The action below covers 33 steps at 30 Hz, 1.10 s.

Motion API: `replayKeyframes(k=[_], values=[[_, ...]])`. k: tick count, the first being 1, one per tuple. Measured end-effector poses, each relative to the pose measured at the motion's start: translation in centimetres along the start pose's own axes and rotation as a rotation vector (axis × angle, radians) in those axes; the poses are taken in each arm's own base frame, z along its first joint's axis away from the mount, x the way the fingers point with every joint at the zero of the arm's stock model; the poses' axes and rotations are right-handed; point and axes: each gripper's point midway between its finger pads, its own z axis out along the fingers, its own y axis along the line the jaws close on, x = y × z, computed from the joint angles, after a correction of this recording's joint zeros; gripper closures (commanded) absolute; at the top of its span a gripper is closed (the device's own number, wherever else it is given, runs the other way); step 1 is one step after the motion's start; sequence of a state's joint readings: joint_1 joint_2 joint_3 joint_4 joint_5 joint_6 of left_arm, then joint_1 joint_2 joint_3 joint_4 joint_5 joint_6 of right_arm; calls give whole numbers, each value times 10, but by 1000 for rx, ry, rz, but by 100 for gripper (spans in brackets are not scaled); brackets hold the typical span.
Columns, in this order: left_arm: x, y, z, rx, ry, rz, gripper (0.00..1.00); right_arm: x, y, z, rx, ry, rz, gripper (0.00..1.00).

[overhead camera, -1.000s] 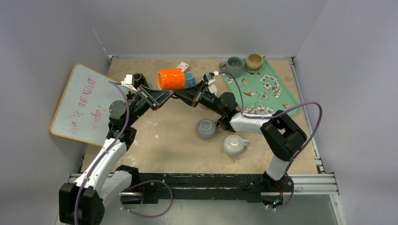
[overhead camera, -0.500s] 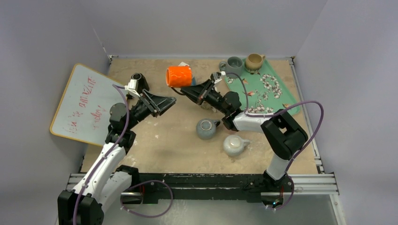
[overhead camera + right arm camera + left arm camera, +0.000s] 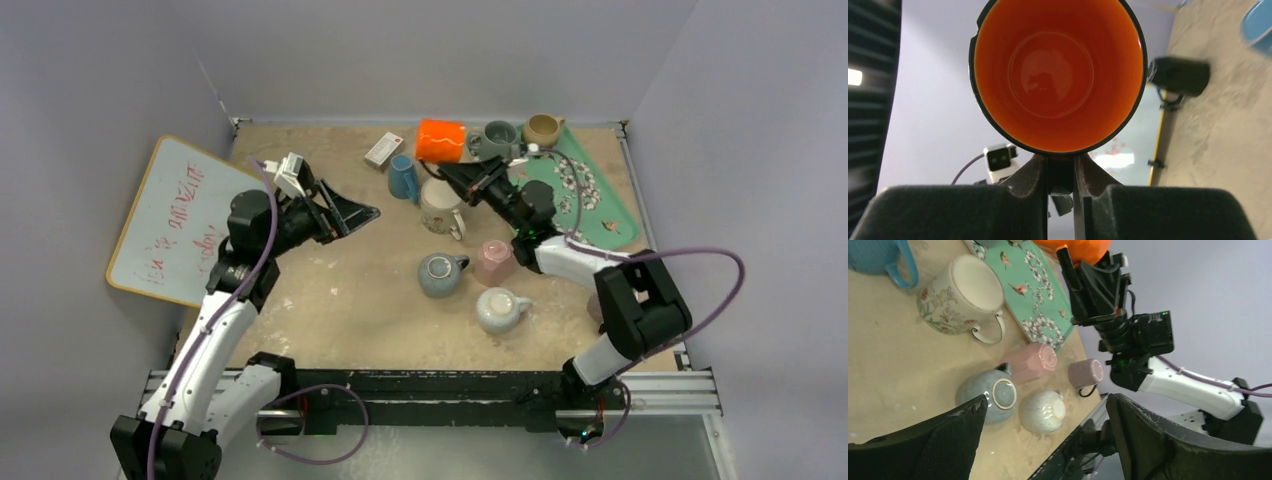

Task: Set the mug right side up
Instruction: Turn over the cup at the corner of the board, then place the cup on the tray.

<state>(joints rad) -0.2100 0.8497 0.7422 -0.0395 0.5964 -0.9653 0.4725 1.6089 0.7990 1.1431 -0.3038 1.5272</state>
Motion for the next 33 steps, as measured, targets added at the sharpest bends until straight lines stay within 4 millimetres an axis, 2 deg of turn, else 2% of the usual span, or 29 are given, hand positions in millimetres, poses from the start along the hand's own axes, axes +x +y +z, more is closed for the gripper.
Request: replayKeyframes(k=[4,7,11,13,16,19,23,29,33], values=[[-14,-12,-2,-36,46,189,9,-51,14,-23,25,-122,-78,100],[-16,-12,-8,-59,71,303,7,-93,17,-42,78,-232,-155,100],[-12,8,-16,-139,74,390,7,-141,1,-76,241,-375,-276,100],[-8,19,-20,-174,74,411,7,-158,-10,-89,326,-421,-332,100],[-4,33,-27,-232,84,436,7,-175,-29,-103,473,-442,-418,100],[-6,35,-32,-254,70,460,5,-186,-39,-116,571,-452,-484,100],[-9,32,-39,-266,43,490,4,-204,-50,-134,699,-465,-573,100],[-13,27,-47,-268,9,527,3,-232,-65,-151,846,-465,-683,100],[-14,26,-49,-271,2,534,2,-243,-87,-161,952,-420,-755,100]])
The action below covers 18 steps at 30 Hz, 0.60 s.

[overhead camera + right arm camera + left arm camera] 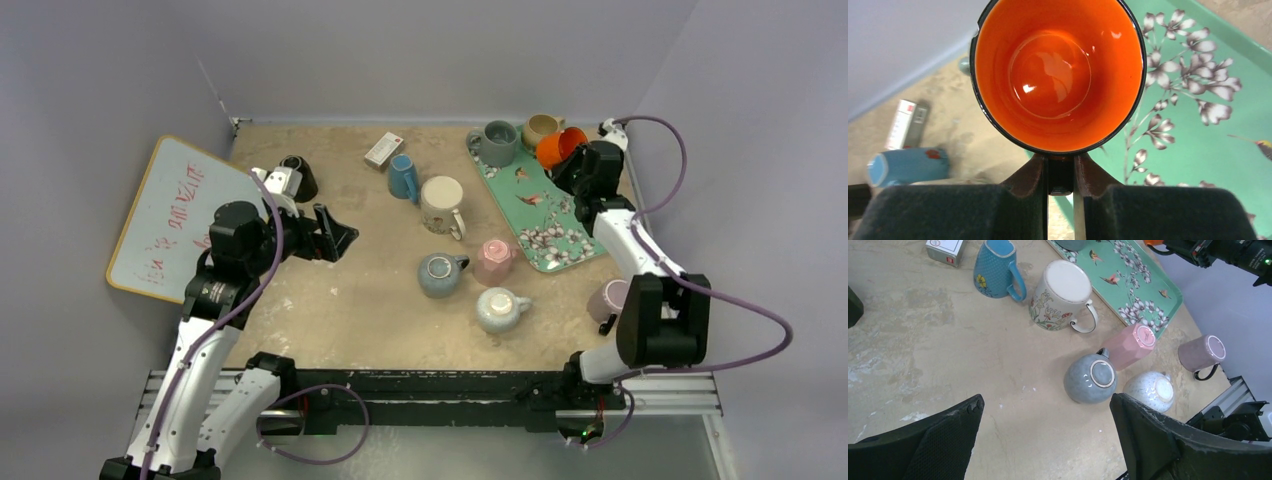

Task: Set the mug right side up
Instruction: Place the cup on the tray.

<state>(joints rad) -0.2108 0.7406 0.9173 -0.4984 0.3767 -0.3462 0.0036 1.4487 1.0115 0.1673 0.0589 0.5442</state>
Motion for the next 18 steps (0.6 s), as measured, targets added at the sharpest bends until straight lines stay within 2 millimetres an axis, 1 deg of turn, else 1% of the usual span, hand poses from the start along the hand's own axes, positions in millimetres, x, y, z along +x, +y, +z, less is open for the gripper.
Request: replayKeyframes(k=[4,11,13,18], values=[[1,1,-1,-7,1,0,1,6,-19,23,60,35,-112,100],[-1,1,-3,-11,-12,13,1,8,-55,62,172,77,-223,100],[-1,1,-3,-11,-12,14,0,7,-62,71,197,83,-247,100],[-1,1,-3,-11,-12,20,0,4,-68,85,223,85,-286,100]])
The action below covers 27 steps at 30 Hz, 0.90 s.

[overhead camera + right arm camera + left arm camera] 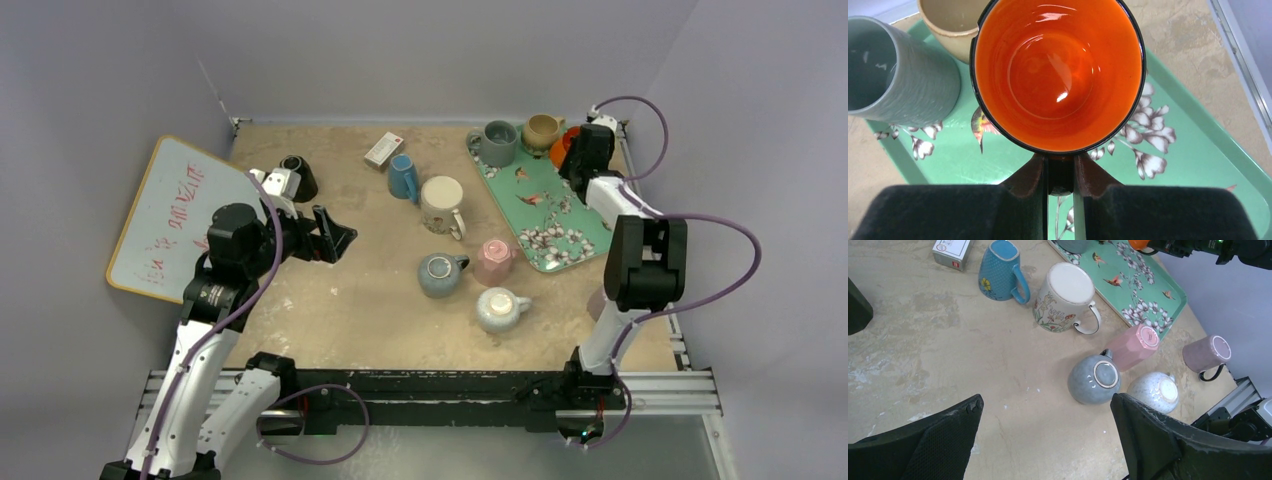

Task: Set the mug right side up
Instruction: Place the cup on the tray.

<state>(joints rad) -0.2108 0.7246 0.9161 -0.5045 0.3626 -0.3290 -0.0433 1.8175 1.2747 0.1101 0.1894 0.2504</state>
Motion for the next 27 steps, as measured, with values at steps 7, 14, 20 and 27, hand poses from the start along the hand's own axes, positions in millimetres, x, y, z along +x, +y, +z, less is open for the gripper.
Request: replayKeyframes(k=[7,14,20,27], values=[[0,0,-1,0,-3,1,0,3,3,22,0,5,-11,100],[-1,-1,-1,1,-5,2,0,17,2,38,3,31,-23,100],[-1,-1,-1,1,-5,2,0,14,3,50,-2,22,-42,100],[-1,0,-1,-3,-5,2,0,13,2,67,-2,19,-95,96]])
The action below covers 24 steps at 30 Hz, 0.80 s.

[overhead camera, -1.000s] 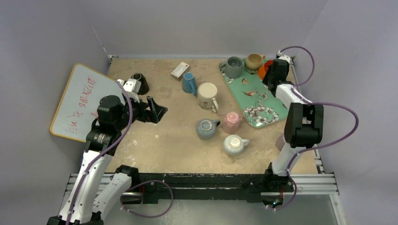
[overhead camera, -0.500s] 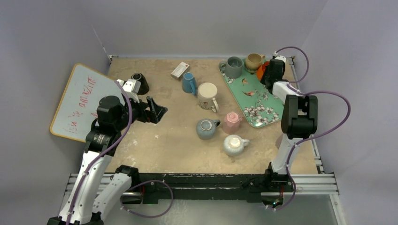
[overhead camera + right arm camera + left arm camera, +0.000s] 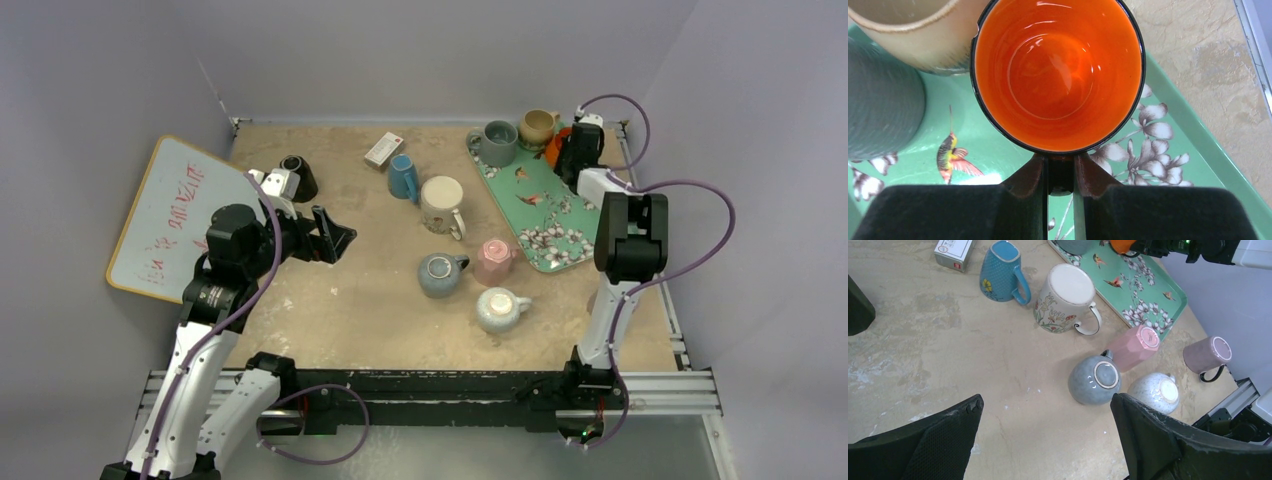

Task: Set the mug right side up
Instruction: Place the cup on the tray.

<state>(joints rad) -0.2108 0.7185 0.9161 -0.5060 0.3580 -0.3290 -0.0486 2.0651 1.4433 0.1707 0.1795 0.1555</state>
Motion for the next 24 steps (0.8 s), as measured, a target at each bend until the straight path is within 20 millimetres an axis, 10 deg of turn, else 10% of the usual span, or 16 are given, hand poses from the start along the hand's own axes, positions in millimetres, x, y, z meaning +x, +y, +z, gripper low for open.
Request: replayKeyframes(k=[9,24], values=[[0,0,1,-2,3,-1,0,-3,-8,8,-12,-10,-90,66],[0,1,1,-5,2,-1,0,-27,-30,9,61,-81,-157,70]])
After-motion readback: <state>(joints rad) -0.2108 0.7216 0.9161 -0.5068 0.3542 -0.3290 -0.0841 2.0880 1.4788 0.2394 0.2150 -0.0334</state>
